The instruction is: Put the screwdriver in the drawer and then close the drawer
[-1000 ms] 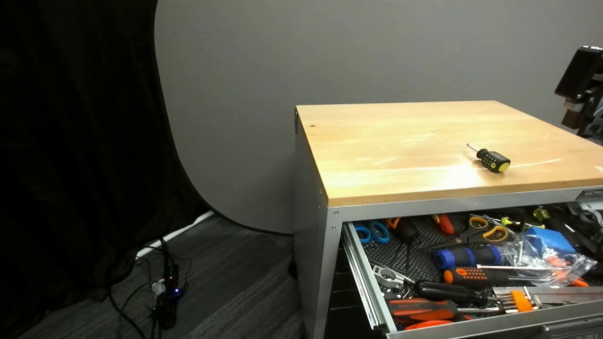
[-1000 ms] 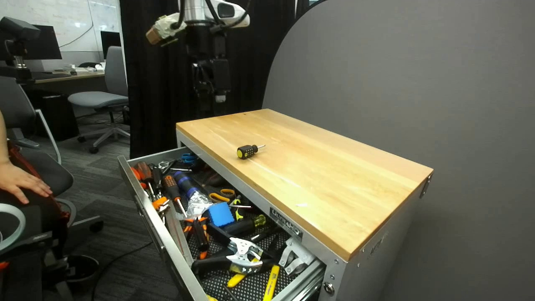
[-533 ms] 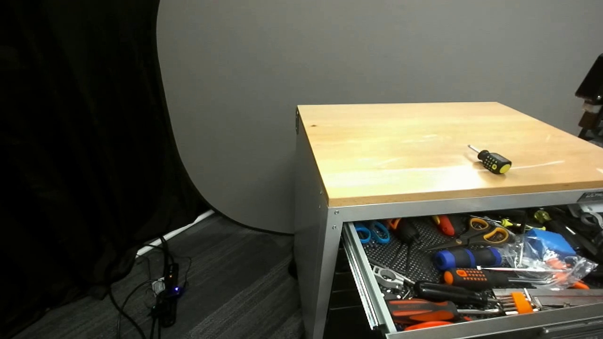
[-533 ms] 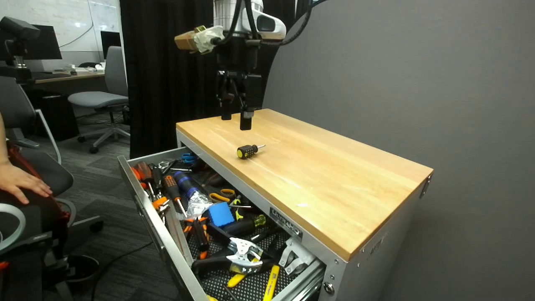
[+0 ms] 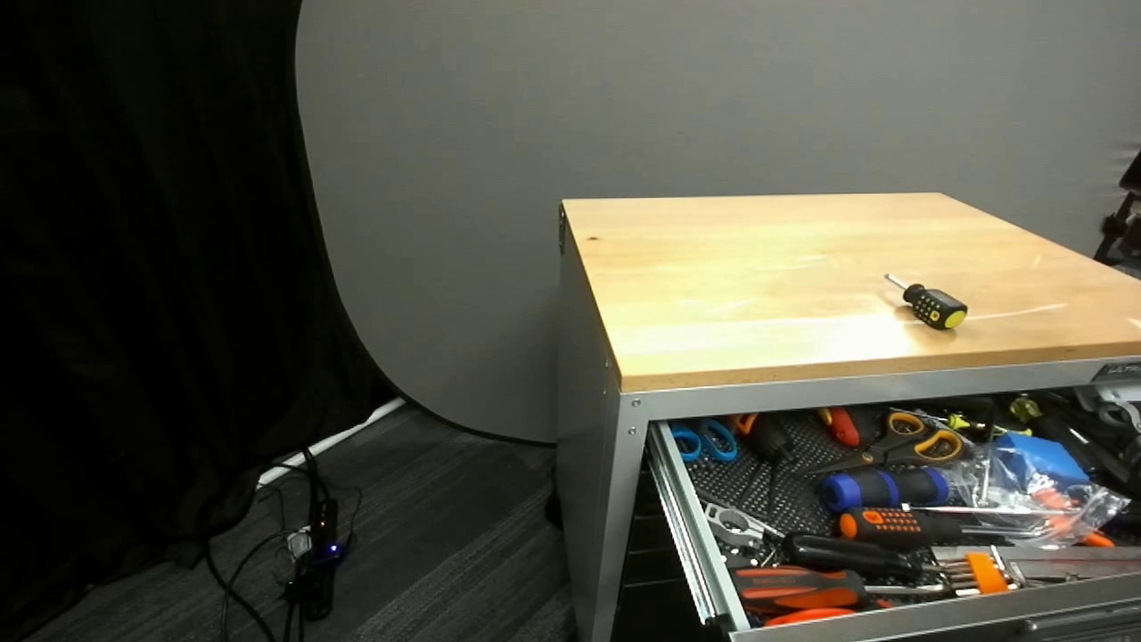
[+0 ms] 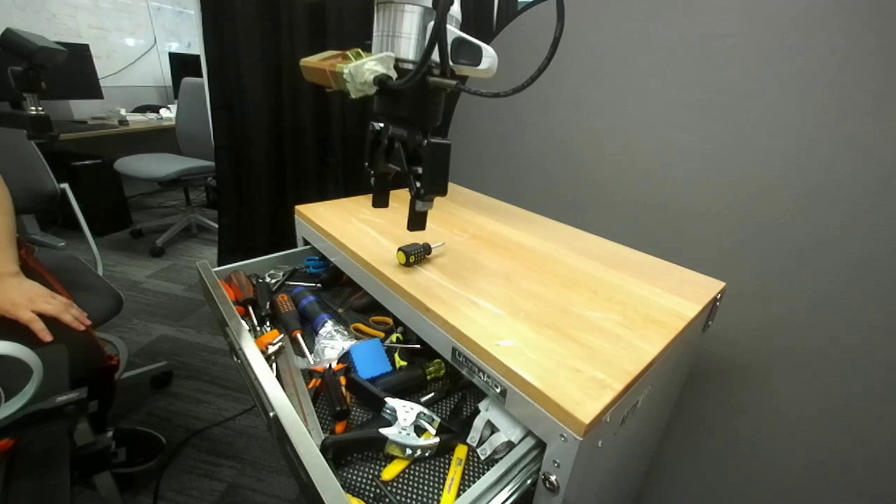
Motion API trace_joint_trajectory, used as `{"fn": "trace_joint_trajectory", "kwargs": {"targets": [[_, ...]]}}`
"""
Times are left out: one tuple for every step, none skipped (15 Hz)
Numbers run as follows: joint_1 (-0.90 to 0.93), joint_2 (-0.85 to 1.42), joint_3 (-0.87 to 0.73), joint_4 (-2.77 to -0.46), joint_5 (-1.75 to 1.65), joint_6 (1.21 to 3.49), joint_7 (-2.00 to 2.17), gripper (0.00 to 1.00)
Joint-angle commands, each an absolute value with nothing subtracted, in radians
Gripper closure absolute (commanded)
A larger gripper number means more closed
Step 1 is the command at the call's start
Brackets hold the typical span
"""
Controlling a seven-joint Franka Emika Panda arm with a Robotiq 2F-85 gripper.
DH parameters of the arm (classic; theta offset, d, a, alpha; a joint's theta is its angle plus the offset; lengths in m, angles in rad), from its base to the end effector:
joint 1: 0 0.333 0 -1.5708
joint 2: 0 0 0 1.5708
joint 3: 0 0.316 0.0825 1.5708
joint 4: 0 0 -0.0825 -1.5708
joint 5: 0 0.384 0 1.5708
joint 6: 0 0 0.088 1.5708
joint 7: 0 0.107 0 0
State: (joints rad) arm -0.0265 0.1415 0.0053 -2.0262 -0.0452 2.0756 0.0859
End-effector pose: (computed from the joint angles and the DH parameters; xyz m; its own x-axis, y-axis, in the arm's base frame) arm 0.5678 -0.0144 0.3720 0.9924 -0.0850 -0.0889 -0.0813 -0.9957 0.0444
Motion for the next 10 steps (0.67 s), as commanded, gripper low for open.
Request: {"fn": "trace_joint_trajectory", "kwargs": {"targets": [[-0.018, 0.143, -0.003, -2.025, -0.044, 2.074, 0.085, 0.0], [-0.017, 0.143, -0.003, -2.025, -0.044, 2.074, 0.085, 0.0], [-0.016, 0.143, -0.003, -2.025, -0.044, 2.074, 0.085, 0.0], [-0.016, 0.143, -0.003, -2.025, -0.044, 2.074, 0.085, 0.0], [-0.016, 0.143, -0.003, -2.025, -0.044, 2.074, 0.085, 0.0], [-0.016, 0.143, -0.003, -2.025, -0.044, 2.074, 0.085, 0.0], [-0.011, 0.127, -0.001, -2.046, -0.06, 2.1, 0.099, 0.0], [-0.009, 0.12, -0.002, -2.057, -0.069, 2.113, 0.112, 0.0], [-0.008, 0.119, 0.0, -2.059, -0.069, 2.11, 0.108, 0.0], [-0.006, 0.114, 0.003, -2.066, -0.064, 2.116, 0.099, 0.0]]}}
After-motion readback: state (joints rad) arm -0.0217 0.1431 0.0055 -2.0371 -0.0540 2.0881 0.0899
